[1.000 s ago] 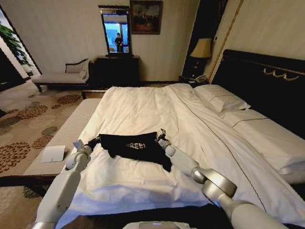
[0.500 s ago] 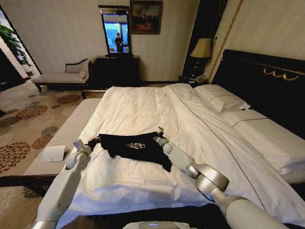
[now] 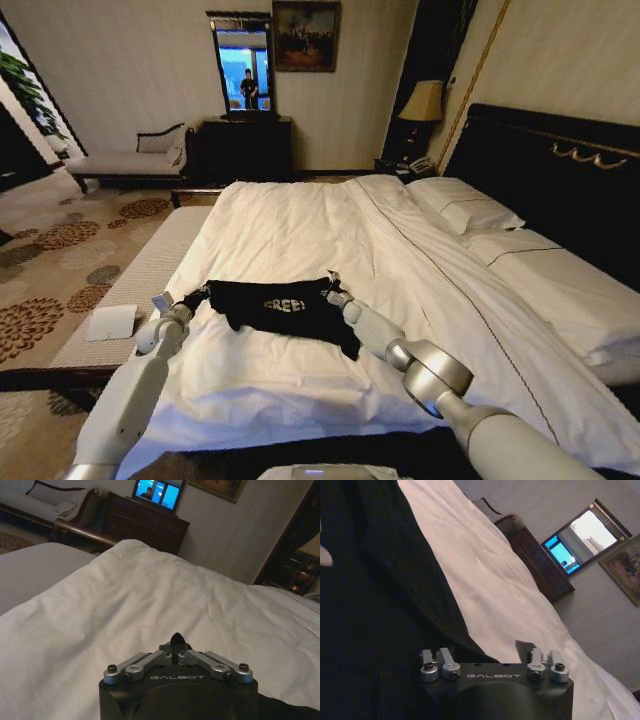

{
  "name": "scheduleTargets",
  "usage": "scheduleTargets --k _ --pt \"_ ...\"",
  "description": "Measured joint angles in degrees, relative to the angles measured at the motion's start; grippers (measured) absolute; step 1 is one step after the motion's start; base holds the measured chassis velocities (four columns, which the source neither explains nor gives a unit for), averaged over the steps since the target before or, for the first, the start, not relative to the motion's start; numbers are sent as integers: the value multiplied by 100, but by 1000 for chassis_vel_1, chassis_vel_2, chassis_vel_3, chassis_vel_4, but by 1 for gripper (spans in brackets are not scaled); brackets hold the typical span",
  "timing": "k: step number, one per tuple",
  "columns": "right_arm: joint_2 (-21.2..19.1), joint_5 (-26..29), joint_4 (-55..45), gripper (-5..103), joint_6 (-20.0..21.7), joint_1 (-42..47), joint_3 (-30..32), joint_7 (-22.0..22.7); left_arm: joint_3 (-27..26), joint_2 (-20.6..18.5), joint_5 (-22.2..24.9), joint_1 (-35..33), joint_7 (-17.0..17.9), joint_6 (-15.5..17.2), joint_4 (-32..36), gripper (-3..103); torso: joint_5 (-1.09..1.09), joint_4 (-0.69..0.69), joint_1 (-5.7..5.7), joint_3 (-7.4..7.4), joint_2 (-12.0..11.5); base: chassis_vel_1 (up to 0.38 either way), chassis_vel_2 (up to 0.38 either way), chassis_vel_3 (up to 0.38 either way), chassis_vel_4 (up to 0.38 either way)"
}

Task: Fold the clothes on the bed.

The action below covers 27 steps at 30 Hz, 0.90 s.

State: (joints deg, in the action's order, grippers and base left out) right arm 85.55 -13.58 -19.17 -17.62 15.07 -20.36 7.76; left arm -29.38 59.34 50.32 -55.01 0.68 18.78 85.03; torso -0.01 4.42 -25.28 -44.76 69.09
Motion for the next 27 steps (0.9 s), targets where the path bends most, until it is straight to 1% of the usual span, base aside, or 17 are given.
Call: scheduleTargets --k 1,3,7,9,13,14,15,16,18,20,22,23,24,27 --pt "17 1 -3 61 -12 3 0 -5 0 0 0 -1 4 1 6 0 0 -1 0 0 0 0 0 0 0" --pt "32 2 -3 61 -17 4 -3 -7 -1 -2 0 -5 6 2 15 0 1 -1 0 0 0 0 0 0 0" --pt "50 -14 23 40 -56 8 -65 -8 -38 -39 12 -54 13 6 49 0 0 -1 0 0 0 0 0 0 0" --pt "50 -25 30 40 -74 12 -76 -10 -48 -48 18 -64 14 6 54 0 0 -1 0 0 0 0 0 0 0" --pt "39 -55 38 18 -154 34 -79 -35 -84 -74 39 -93 20 7 72 0 0 -1 0 0 0 0 0 0 0" --pt "39 -55 38 18 -154 34 -79 -35 -84 -74 39 -93 20 7 72 0 0 -1 0 0 0 0 0 0 0" --pt "29 -55 16 13 -188 39 -64 -59 -91 -75 42 -98 26 7 77 0 0 -1 0 0 0 0 0 0 0" --pt "15 -55 -19 13 -224 41 -38 -79 -95 -75 44 -101 30 6 85 0 0 -1 0 0 0 0 0 0 0" --pt "-48 3 -181 3 -307 49 54 -110 -103 -77 62 -105 45 5 120 0 1 -1 0 0 0 0 0 0 0" --pt "-94 63 -292 1 -335 56 93 -117 -107 -84 72 -106 52 4 134 0 0 -1 0 0 0 0 0 0 0" --pt "-239 283 -655 0 -370 90 166 -155 -119 -113 104 -108 65 -3 172 0 1 -1 0 0 0 0 0 0 0" --pt "-332 478 -889 0 -371 120 197 -190 -130 -131 131 -107 76 -11 194 0 0 -2 0 0 0 0 0 0 0" --pt "-332 478 -889 0 -371 120 197 -190 -130 -131 131 -107 76 -11 194 0 0 -2 0 0 0 0 0 0 0" --pt "-654 1248 -1756 0 -307 288 377 -299 -172 -223 295 -102 127 -23 330 0 1 -1 0 0 0 0 0 0 0"
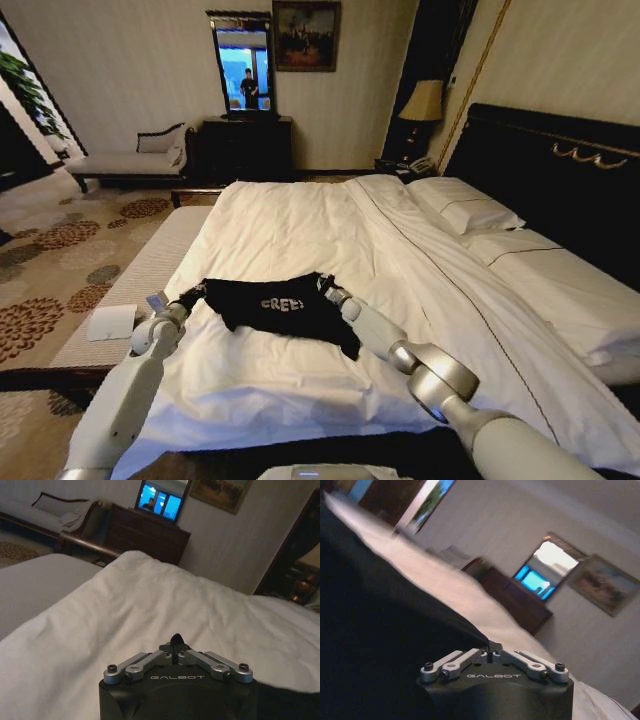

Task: Fold the clothes on the bed.

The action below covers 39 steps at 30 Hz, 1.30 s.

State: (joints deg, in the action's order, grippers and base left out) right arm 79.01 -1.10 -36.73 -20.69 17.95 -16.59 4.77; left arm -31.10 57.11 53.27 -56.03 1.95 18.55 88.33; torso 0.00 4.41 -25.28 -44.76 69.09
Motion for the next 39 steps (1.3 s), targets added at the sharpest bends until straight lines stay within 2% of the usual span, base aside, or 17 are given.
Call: scheduleTargets --k 5,6,9,10,14,15,19,21,25,26,29,30,32,34,35,38,39 --pt "-372 983 -1109 0 146 239 421 -283 -108 -156 458 135 143 -22 345 0 0 0 0 0 0 0 0 0 0" --pt "-372 983 -1109 0 146 239 421 -283 -108 -156 458 135 143 -22 345 0 0 0 0 0 0 0 0 0 0" --pt "-668 2175 -2084 0 286 449 679 -449 -200 -329 854 368 329 -115 657 0 2 2 0 1 0 0 0 0 0" --pt "-668 2175 -2084 0 286 449 679 -449 -200 -329 854 368 329 -115 657 0 2 2 0 1 0 0 0 0 0" --pt "-1373 3469 -3816 0 565 755 1088 -541 -362 -640 1212 617 582 -379 1386 0 2 0 0 2 -1 0 0 0 0" --pt "-1373 3469 -3816 0 565 755 1088 -541 -362 -640 1212 617 582 -379 1386 0 2 0 0 2 -1 0 0 0 0" --pt "-2278 4289 -5432 0 919 1020 1605 -506 -814 -1089 1659 474 653 -513 2258 0 2 4 0 2 -1 0 0 0 0" --pt "-2384 4382 -5656 0 969 1056 1700 -501 -912 -1154 1729 417 654 -517 2374 0 2 4 0 2 -1 0 0 0 0" --pt "-3096 4914 -7102 0 1235 1513 2548 -491 -1691 -1535 1965 -246 604 -529 3227 0 0 -1 2 2 0 0 0 0 0" --pt "-3096 4914 -7102 0 1235 1513 2548 -491 -1691 -1535 1965 -246 604 -529 3227 0 0 -1 2 2 0 0 0 0 0" --pt "-3577 5221 -8068 0 1354 2173 3367 -511 -2412 -1655 2107 -1045 482 -527 3970 0 0 1 1 3 1 0 0 0 0" --pt "-3577 5221 -8068 0 1354 2173 3367 -511 -2412 -1655 2107 -1045 482 -527 3970 0 0 1 1 3 1 0 0 0 0" --pt "-3819 5298 -8692 0 1383 3015 4036 -509 -2997 -1641 2236 -1788 437 -492 4535 0 2 1 2 2 1 0 0 0 0" --pt "-3829 5057 -9165 0 1415 4062 4838 -527 -3295 -1528 2268 -2288 429 -446 4972 0 1 -4 3 2 1 0 0 0 0" --pt "-3829 5057 -9165 0 1415 4062 4838 -527 -3295 -1528 2268 -2288 429 -446 4972 0 1 -4 3 2 1 0 0 0 0" --pt "-3541 4861 -9729 0 1499 5379 5904 -425 -3598 -1477 2465 -2585 449 -385 5442 0 2 6 3 2 1 0 0 0 0" --pt "-3541 4861 -9729 0 1499 5379 5904 -425 -3598 -1477 2465 -2585 449 -385 5442 0 2 6 3 2 1 0 0 0 0"
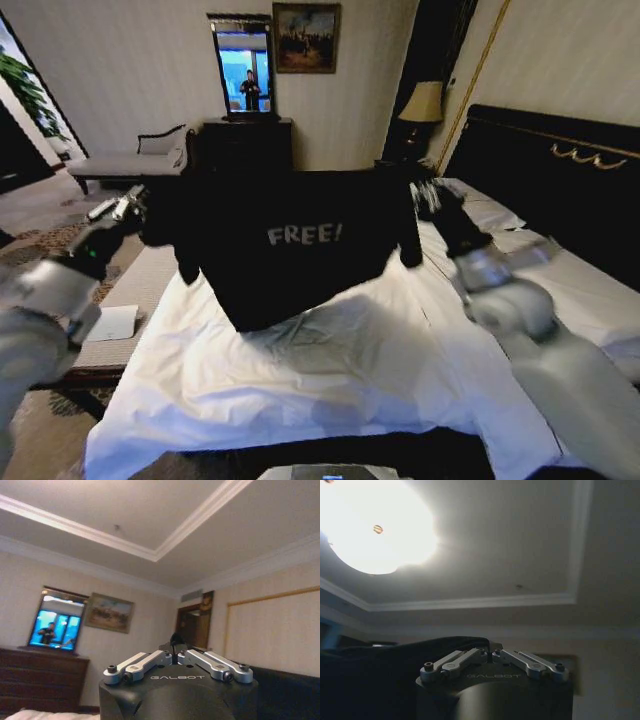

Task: Fold the clothes on the bed.

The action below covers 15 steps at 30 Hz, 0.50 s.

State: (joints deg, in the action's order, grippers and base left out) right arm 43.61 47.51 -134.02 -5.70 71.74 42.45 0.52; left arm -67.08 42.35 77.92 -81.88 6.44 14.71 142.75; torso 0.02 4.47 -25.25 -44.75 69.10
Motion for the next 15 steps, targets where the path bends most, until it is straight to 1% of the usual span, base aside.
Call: scheduleTargets --k 2,3,4,5,6,7,8,9,10,11,12,13,14,15 --pt "91 98 -333 0 161 353 520 148 -527 -5 393 -147 84 61 117 0 2 -1 0 0 0 0 0 0 0" --pt "94 192 -550 0 280 424 823 227 -925 -42 766 -207 148 121 136 0 -2 -4 -1 -1 0 0 0 0 0" --pt "72 282 -723 0 378 458 1051 279 -1270 -89 1059 -240 189 161 137 0 -2 -5 -2 -1 0 0 0 0 0" --pt "72 282 -723 0 378 458 1051 279 -1270 -89 1059 -240 189 161 137 0 -2 -5 -2 -1 0 0 0 0 0" --pt "-7 506 -931 0 592 491 1455 371 -1856 -192 1563 -280 252 221 140 0 -3 -5 -2 -1 0 0 0 0 0" --pt "-111 769 -989 0 806 485 1820 492 -2311 -287 1955 -293 307 270 140 0 -6 -5 -3 -1 0 0 0 0 0" --pt "-260 1092 -1026 0 1030 426 2173 659 -2817 -428 2436 -285 389 327 137 0 -3 -5 -2 -1 0 0 0 0 0" --pt "-424 1436 -1042 0 1235 329 2527 825 -3181 -558 2824 -252 471 391 136 0 -3 -6 -2 -1 0 0 0 0 0" --pt "-577 1741 -1042 0 1426 231 2839 946 -3411 -671 3087 -213 544 465 134 0 -3 -8 -2 0 1 0 0 0 0" --pt "-577 1741 -1042 0 1426 231 2839 946 -3411 -671 3087 -213 544 465 134 0 -3 -8 -2 0 1 0 0 0 0" --pt "-720 1946 -1038 0 1605 129 3076 1043 -3562 -801 3264 -161 635 639 126 0 -3 -6 -2 0 1 0 0 0 0" --pt "-782 1984 -1033 0 1711 72 3114 1095 -3543 -844 3251 -142 670 790 118 0 -2 -5 -1 0 1 0 0 0 0" --pt "-820 1943 -1019 0 1825 22 3023 1157 -3326 -867 3040 -113 711 1054 110 0 1 -4 -1 0 1 0 0 0 0" --pt "-815 1756 -1003 0 1948 13 2695 1218 -2852 -853 2617 -82 751 1287 101 0 -1 -4 -1 0 1 0 0 0 0"
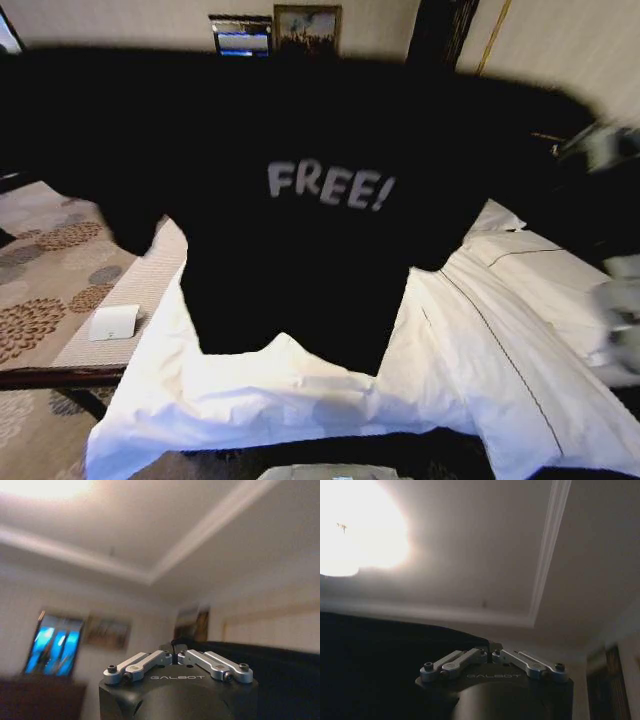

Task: Fold the clothes on the bed.

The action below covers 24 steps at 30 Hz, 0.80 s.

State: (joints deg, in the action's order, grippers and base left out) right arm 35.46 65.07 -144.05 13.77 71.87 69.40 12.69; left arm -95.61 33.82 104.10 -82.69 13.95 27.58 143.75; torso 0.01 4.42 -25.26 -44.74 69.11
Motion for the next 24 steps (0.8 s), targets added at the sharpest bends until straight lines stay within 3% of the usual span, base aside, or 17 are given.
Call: scheduleTargets --k 1,3,5,6,7,10,11,12,13,16,24 --pt "0 0 0 0 0 0 0 0 0 0 0 0 0 0 0 0 0 0 0 0 0 0 0 0 0" --pt "120 -511 125 0 325 15 -1023 11 1240 146 -917 -26 25 349 -38 0 -2 1 -1 -1 -1 0 0 0 0" --pt "266 -1135 882 0 480 -267 -2472 48 2759 286 -2337 190 -82 522 -521 0 -2 -1 -2 -2 -2 0 0 0 0" --pt "266 -1135 882 0 480 -267 -2472 48 2759 286 -2337 190 -82 522 -521 0 -2 -1 -2 -2 -2 0 0 0 0" --pt "393 -1506 1462 0 485 -597 -3300 48 3587 361 -3093 463 -161 525 -1020 0 0 -1 -2 -3 -2 0 0 0 0" --pt "924 -1868 3151 0 400 -1648 -5286 84 5490 711 -4230 1433 -231 494 -2497 0 -3 -2 -4 -5 -5 0 0 0 0" --pt "1092 -1875 3545 0 369 -1895 -5693 113 5926 850 -4389 1717 -231 466 -2880 0 0 -1 -6 -7 -6 0 0 0 0" --pt "1092 -1875 3545 0 369 -1895 -5693 113 5926 850 -4389 1717 -231 466 -2880 0 0 -1 -6 -7 -6 0 0 0 0" --pt "1268 -1885 3943 0 313 -2159 -6070 133 6248 978 -4477 1942 -231 434 -3177 0 1 -1 -7 -7 -6 0 0 0 0" --pt "1793 -2225 5252 0 -85 -2903 -6880 106 7116 1505 -4707 2628 -256 238 -4233 0 -3 -3 -8 -6 -6 0 0 0 0" --pt "2546 -2705 6864 0 -536 -3587 -7481 -23 7940 2192 -4901 3299 -381 -176 -5427 0 -2 1 -1 -2 -3 0 0 0 0"
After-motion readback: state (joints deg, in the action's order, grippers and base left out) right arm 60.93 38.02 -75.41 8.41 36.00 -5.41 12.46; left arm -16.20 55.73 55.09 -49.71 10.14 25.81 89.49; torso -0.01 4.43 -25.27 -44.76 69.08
